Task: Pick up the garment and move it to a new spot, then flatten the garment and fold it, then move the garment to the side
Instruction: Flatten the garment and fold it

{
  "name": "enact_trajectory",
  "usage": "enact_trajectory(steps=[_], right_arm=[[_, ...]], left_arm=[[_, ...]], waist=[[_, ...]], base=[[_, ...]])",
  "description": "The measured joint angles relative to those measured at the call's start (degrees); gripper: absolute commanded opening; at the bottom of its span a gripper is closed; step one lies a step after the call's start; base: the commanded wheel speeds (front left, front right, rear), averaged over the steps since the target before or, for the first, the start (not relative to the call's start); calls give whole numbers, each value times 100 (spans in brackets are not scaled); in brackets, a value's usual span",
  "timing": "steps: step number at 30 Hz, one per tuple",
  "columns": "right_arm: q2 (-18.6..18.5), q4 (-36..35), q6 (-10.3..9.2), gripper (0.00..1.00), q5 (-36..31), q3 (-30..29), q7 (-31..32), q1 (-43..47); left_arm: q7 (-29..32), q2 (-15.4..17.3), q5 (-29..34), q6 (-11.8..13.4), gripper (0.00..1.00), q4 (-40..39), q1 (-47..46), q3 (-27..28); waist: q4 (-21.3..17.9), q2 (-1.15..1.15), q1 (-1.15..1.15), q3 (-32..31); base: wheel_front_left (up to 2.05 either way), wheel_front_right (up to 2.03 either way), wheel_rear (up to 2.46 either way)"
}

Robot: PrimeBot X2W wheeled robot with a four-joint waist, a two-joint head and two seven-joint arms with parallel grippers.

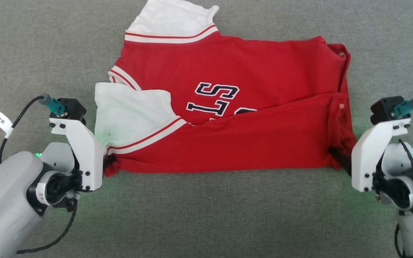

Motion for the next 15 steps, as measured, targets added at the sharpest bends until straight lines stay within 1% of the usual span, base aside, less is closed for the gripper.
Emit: enact_trajectory(steps=[1,2,3,7,10,12,15], right_arm=[[-14,105,-7,84,83,32,60,-69],[-32,204,-7,25,167,42,141,-129],[-69,283,-16,0,245,94,225,-196],[-129,428,-7,0,528,129,249,-287],[-170,417,3,0,711,91,321,-290],[-213,281,3,0,820,54,420,-233],[-260,-21,3,0,936,-45,639,-49]], left_arm=[[-4,-13,0,-8,0,24,-7,-4],[-19,-35,0,-22,0,49,-11,-2],[-26,-51,0,-27,0,81,-13,0],[-70,-98,-5,-82,0,129,-23,13],[-54,-55,-26,-93,0,75,-21,19],[25,9,-63,7,0,-47,-9,32],[154,202,-99,177,0,-383,64,48]], waist=[[10,0,0,0],[22,0,0,-2],[31,0,0,-6],[61,0,0,-45],[69,-1,-1,-107],[74,-1,0,-160],[80,-1,0,-237]], base=[[0,0,0],[0,0,0],[0,0,0],[0,0,0],[0,0,0],[0,0,0],[0,0,0]])
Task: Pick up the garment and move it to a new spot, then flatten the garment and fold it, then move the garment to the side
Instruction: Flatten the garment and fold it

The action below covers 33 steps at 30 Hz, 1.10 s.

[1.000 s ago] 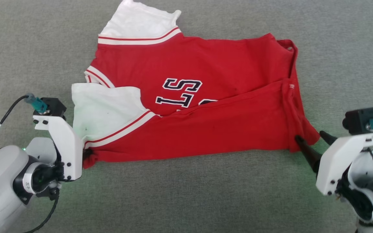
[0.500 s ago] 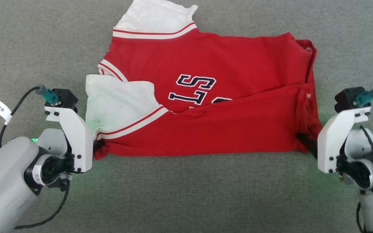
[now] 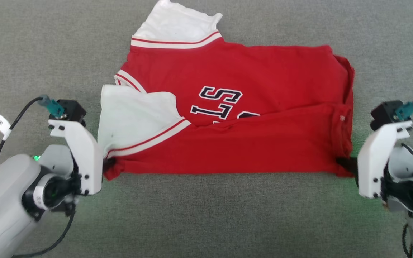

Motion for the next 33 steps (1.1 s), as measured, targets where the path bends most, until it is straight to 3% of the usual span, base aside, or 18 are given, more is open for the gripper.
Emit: enact_trajectory(steps=[10,16,18,19,20,21,22,23,28,33], right_arm=[[-82,-1263,0,0,101,-505,951,845],[46,-1514,0,0,-57,-795,1226,1233],[116,-1411,0,0,-136,-788,1199,1275],[143,-1328,0,4,-174,-778,1127,1273],[178,-1250,0,26,-220,-769,1046,1268],[199,-1165,0,45,-272,-749,981,1251],[203,-1106,0,88,-328,-720,927,1240],[218,-1060,0,100,-361,-706,851,1224],[233,-1026,0,100,-403,-673,612,1177],[293,-1397,-1,100,-375,-781,179,1161]], left_arm=[[347,879,-146,995,0,-1762,592,42],[358,992,-268,1358,0,-2210,1015,-76],[332,849,-332,1382,24,-2076,1092,-88],[325,794,-344,1376,60,-1991,1111,-114],[298,733,-348,1352,98,-1864,1119,-130],[299,678,-377,1334,100,-1763,1119,-136],[300,644,-386,1299,100,-1657,1119,-142],[312,628,-386,1285,100,-1583,1117,-144],[413,706,-372,1262,100,-1534,989,-108],[679,1160,-231,1296,100,-1946,570,40]], waist=[[61,0,0,-167],[92,0,0,-181],[97,0,0,-182],[95,0,0,-183],[94,0,0,-187],[95,0,0,-193],[98,0,0,-204],[99,0,0,-217],[84,0,0,-287],[-30,0,0,-360]], base=[[0,0,0],[0,0,0],[0,0,0],[0,0,0],[0,0,0],[0,0,0],[0,0,0],[0,0,0],[0,0,0],[0,0,0]])
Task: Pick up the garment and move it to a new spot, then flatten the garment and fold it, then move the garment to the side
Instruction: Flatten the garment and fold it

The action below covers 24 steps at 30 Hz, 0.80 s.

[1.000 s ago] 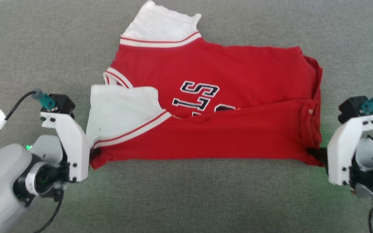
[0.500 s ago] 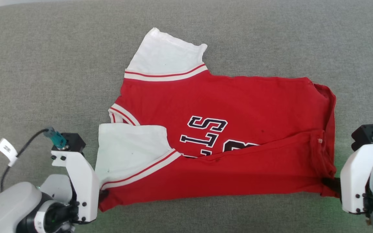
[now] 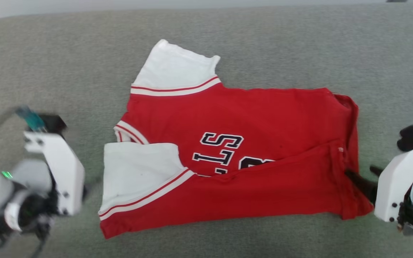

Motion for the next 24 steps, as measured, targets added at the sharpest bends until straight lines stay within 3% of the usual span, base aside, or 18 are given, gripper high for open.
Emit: enact_trajectory(steps=[5,11,17,24], right_arm=[[216,-503,1,100,29,-45,-858,-128],[302,-839,1,100,-309,255,-2504,-287],[478,-613,0,100,-628,702,-3940,-527],[610,-81,1,100,-756,1347,-4658,-830]], left_arm=[[154,241,229,-79,100,-126,-588,226],[130,-14,603,-759,100,678,-1508,368],[-158,-453,894,-1539,100,1945,-2215,409],[-433,-813,1185,-2199,100,3429,-2882,367]], waist=[[-235,0,0,10],[-727,0,0,118],[-1218,0,0,304],[-1748,0,0,644]], base=[[0,0,0],[0,0,0],[0,0,0],[0,0,0]])
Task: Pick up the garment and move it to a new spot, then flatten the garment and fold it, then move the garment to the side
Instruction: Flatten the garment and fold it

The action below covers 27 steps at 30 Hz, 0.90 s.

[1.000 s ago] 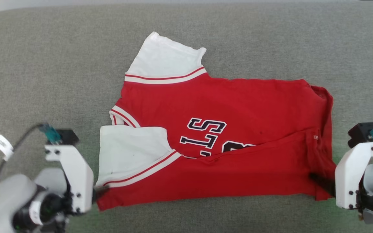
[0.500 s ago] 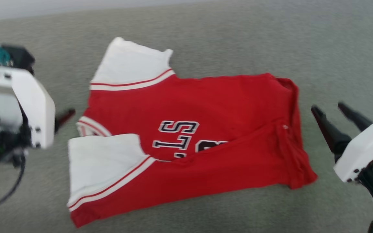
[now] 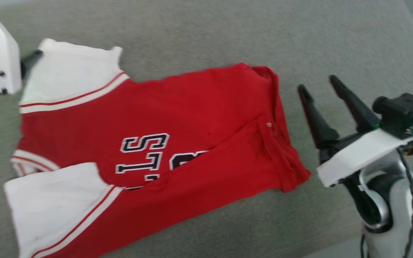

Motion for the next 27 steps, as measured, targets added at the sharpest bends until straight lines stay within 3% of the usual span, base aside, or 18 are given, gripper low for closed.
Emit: enact_trajectory(steps=[7,12,13,14,27], right_arm=[[21,318,-1,100,142,260,-36,-314],[-66,515,0,100,303,412,367,-541],[-66,566,0,100,348,439,481,-595],[-74,628,0,100,377,443,612,-660],[-387,1967,-1,100,515,821,2165,-2209]], left_arm=[[-55,-376,76,-342,100,1211,-512,-13],[248,-569,181,-381,100,1850,-825,-158],[417,-616,172,-359,32,1974,-897,-182],[538,-662,181,-366,0,2046,-970,-229],[502,-1394,341,-694,0,2574,-1578,-415]], waist=[[-311,0,0,440],[-414,0,0,655],[-421,0,0,682],[-421,0,0,704],[32,0,0,940]], base=[[0,0,0],[0,0,0],[0,0,0],[0,0,0],[0,0,0]])
